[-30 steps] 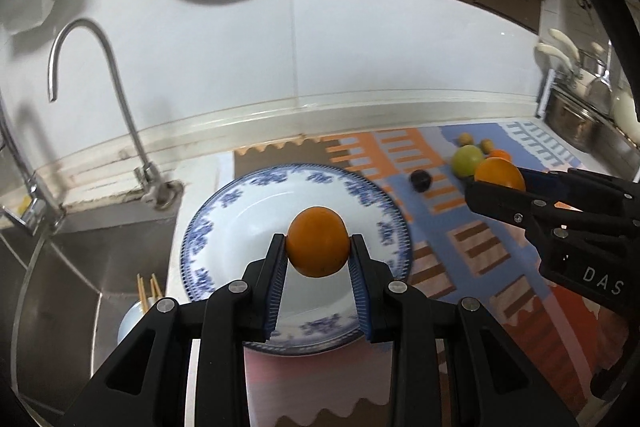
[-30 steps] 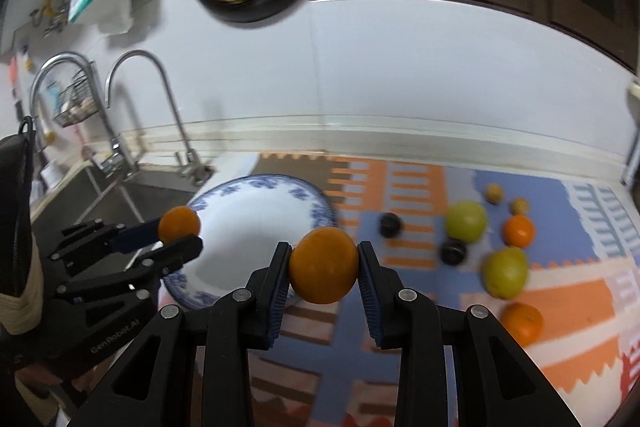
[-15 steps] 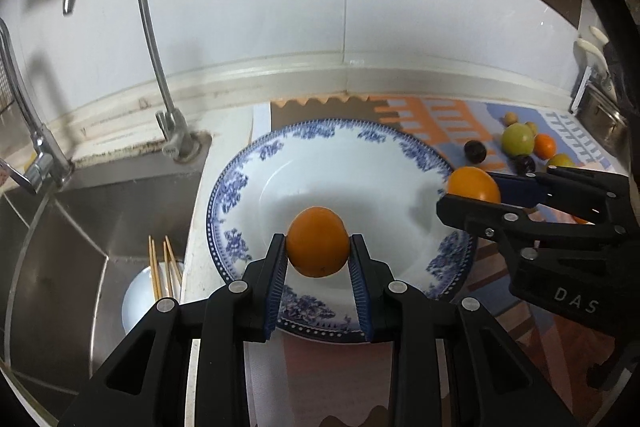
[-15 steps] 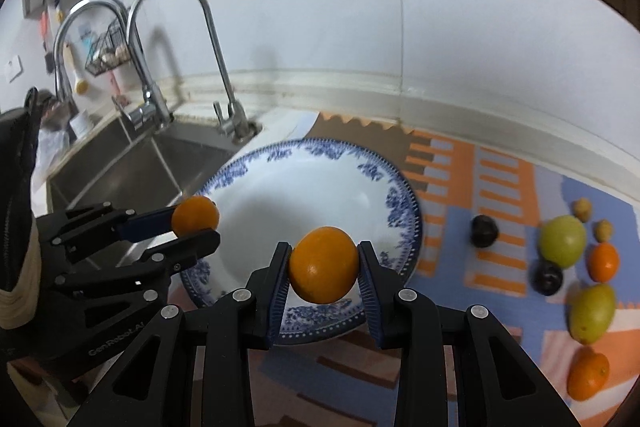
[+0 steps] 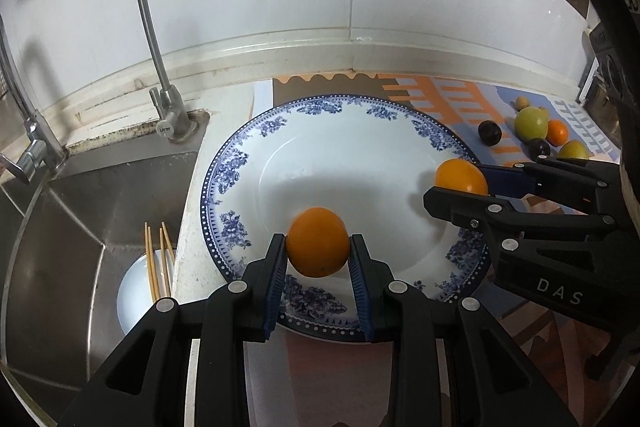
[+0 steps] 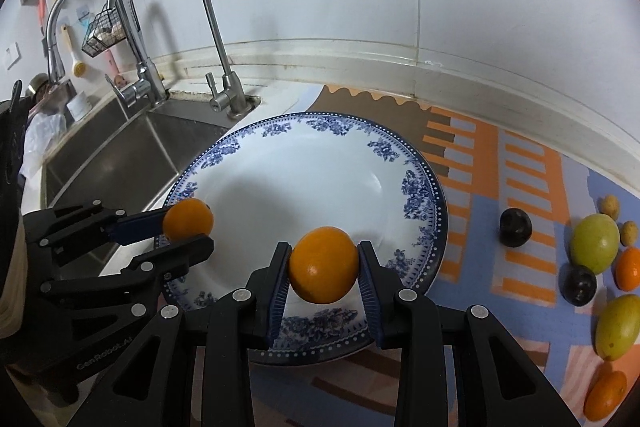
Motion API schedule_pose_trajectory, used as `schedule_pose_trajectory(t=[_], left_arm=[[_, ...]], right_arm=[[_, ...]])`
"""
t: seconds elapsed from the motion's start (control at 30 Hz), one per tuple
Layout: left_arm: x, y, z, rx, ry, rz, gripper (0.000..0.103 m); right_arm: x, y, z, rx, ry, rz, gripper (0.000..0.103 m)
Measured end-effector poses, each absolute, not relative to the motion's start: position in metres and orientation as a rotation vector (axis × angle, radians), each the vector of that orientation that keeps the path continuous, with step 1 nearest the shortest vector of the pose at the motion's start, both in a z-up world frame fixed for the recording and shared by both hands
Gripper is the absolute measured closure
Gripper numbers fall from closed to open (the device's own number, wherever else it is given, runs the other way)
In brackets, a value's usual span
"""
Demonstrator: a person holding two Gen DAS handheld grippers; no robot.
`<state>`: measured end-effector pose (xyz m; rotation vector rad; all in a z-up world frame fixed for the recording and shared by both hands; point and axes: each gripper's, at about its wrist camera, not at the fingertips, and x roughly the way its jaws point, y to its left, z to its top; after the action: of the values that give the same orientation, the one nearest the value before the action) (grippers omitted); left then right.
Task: Organize fruits
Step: 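Open both tools to drop the oranges onto the plate, then move both open tools back toward the remaining fruit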
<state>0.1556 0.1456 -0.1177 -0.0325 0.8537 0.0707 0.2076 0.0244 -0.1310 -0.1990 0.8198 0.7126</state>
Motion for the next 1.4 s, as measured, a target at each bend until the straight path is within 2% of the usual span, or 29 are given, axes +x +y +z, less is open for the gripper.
schedule_pose_trajectory(t=[0.03, 0.1, 0.13, 0.17, 0.2, 0.4, 0.5, 0.6, 0.7, 0.93, 1.07, 1.4], left_arm=[[0.156, 0.146, -0.118, -0.035, 0.858, 0.070, 0.072], [0.154, 0.147, -0.117, -0.035, 0.857, 0.077, 0.059], [0.153, 0.147, -0.116, -0.033, 0.854, 0.080, 0.056], [0.152, 0.147, -0.114, -0.031, 0.847, 0.081, 0.056], [0.151, 0.147, -0.112, -0.026, 0.838, 0.085, 0.055], [0.142, 0.146, -0.098, -0.024, 0.800, 0.094, 0.047], [0.136, 0.140, -0.090, -0.026, 0.774, 0.076, 0.044], [0.131, 0.130, -0.081, -0.016, 0.748, 0.054, 0.037], [0.126, 0.121, -0.075, -0.015, 0.727, 0.028, 0.035], [0.111, 0.099, -0.060, 0.005, 0.679, -0.027, 0.025], [0.101, 0.085, -0.051, 0.015, 0.654, -0.061, 0.019], [0.085, 0.053, -0.034, 0.067, 0.582, -0.147, 0.017]], right_arm=[[0.208, 0.025, -0.132, -0.197, 0.819, 0.714, 0.069], [0.207, 0.024, -0.131, -0.191, 0.819, 0.711, 0.068], [0.207, 0.024, -0.131, -0.187, 0.818, 0.709, 0.065], [0.207, 0.022, -0.129, -0.179, 0.812, 0.703, 0.060], [0.207, 0.022, -0.128, -0.174, 0.806, 0.699, 0.051], [0.196, 0.004, -0.107, -0.142, 0.740, 0.637, 0.050], [0.190, -0.009, -0.094, -0.121, 0.711, 0.589, 0.041], [0.182, -0.020, -0.083, -0.104, 0.681, 0.554, 0.041], [0.171, -0.034, -0.073, -0.090, 0.656, 0.520, 0.034], [0.144, -0.067, -0.055, -0.080, 0.594, 0.407, 0.027], [0.130, -0.086, -0.047, -0.068, 0.570, 0.348, 0.027], [0.097, -0.129, -0.039, 0.001, 0.533, 0.208, 0.027]])
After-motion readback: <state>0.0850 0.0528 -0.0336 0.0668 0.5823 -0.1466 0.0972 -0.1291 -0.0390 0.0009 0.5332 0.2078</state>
